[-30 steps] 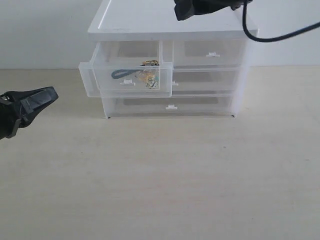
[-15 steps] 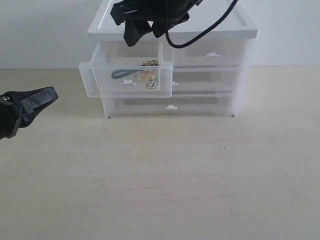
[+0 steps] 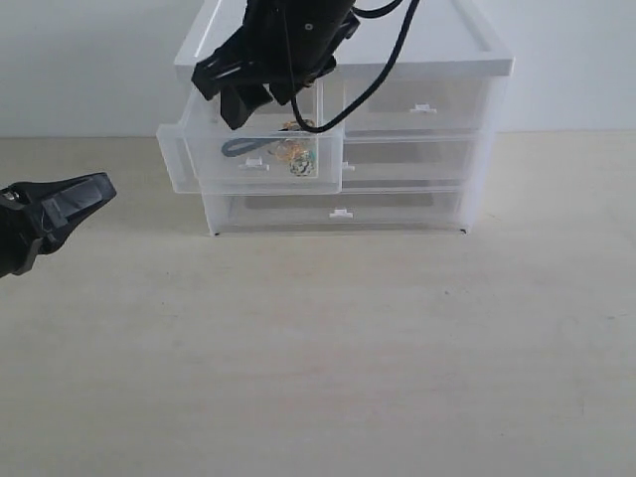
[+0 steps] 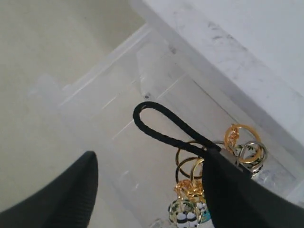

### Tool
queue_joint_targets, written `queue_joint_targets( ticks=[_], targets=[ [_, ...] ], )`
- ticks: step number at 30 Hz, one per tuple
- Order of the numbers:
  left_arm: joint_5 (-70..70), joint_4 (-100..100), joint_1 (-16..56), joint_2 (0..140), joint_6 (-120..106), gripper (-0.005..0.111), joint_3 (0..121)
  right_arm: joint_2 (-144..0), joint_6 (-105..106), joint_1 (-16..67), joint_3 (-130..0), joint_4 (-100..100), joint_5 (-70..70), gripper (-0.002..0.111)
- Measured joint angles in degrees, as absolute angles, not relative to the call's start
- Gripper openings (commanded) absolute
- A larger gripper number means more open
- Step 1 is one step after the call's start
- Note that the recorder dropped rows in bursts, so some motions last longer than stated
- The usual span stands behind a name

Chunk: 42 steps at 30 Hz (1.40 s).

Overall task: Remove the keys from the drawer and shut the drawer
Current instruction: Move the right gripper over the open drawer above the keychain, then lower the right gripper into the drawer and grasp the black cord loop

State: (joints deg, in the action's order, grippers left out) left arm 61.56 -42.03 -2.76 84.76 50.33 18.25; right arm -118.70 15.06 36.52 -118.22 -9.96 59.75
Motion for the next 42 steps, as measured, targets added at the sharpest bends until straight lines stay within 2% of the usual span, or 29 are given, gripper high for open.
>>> queue_joint_targets(
  ticks=[29, 42],
  targets=[
    [61.5, -43.76, -2.76, 84.76, 49.01, 0.004, 18.25, -120.85, 26.88, 36.55, -118.68, -6.69, 58.65, 0.056],
    [60.73, -49.39, -2.76, 84.76, 49.28, 0.004, 19.9, -121.02, 17.84, 36.65, -122.35, 0.0, 59.09, 0.056]
  ],
)
